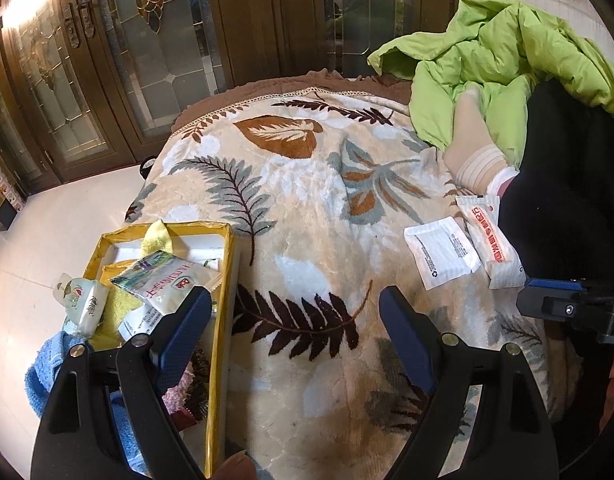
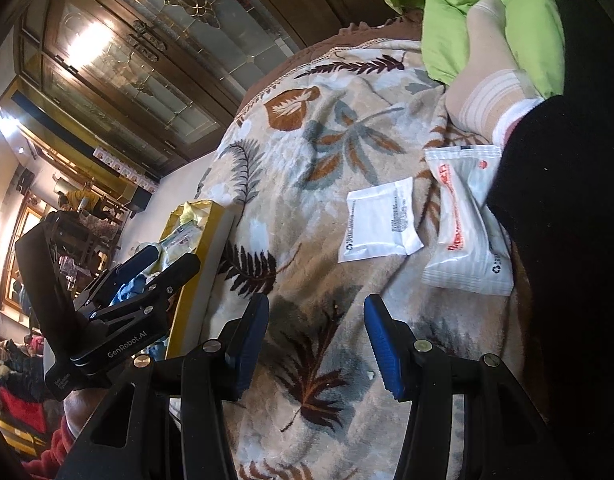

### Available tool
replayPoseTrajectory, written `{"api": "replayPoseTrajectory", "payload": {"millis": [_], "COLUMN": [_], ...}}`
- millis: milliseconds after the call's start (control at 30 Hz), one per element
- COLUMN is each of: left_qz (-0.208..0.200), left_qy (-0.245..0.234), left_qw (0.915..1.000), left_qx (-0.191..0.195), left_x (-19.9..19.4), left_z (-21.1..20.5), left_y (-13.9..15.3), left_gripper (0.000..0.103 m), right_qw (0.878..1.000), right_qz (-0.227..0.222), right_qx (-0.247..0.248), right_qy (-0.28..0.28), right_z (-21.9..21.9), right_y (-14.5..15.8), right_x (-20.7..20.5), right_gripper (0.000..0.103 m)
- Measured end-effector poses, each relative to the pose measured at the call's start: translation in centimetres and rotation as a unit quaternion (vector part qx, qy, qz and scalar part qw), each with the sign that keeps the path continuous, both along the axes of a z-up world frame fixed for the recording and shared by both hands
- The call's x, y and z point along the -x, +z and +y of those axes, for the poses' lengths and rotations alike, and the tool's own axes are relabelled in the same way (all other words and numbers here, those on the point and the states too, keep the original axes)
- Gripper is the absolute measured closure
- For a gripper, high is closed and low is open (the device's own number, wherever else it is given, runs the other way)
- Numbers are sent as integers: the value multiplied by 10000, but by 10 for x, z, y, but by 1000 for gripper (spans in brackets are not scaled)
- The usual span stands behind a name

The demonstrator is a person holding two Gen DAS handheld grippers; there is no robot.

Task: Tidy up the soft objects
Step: 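Move both grippers back to the white packets on the bed cover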

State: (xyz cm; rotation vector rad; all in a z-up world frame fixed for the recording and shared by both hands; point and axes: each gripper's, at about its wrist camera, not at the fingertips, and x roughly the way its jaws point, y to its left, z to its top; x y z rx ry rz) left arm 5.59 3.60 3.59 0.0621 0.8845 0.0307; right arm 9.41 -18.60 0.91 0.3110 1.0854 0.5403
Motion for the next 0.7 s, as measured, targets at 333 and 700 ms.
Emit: {"api": "replayPoseTrajectory", "payload": {"millis": [333, 700], "left_qz": [616, 1431], "left_qy": [-165, -467], "left_qw": [9930, 9708], "left_qx": [998, 1869], "left_x": [-37, -93], "left_z": [-10, -74], "left_y": [-21, -48], "left_gripper": [17, 17], "right_qw": [9970, 9968], "right_qz": [92, 325], "right_qx": [660, 578], "right_qy": [-401, -457], "right_z": [-16, -23], "right_y": [-20, -33], "right_x": [-8, -24], "right_gripper": [51, 51]}}
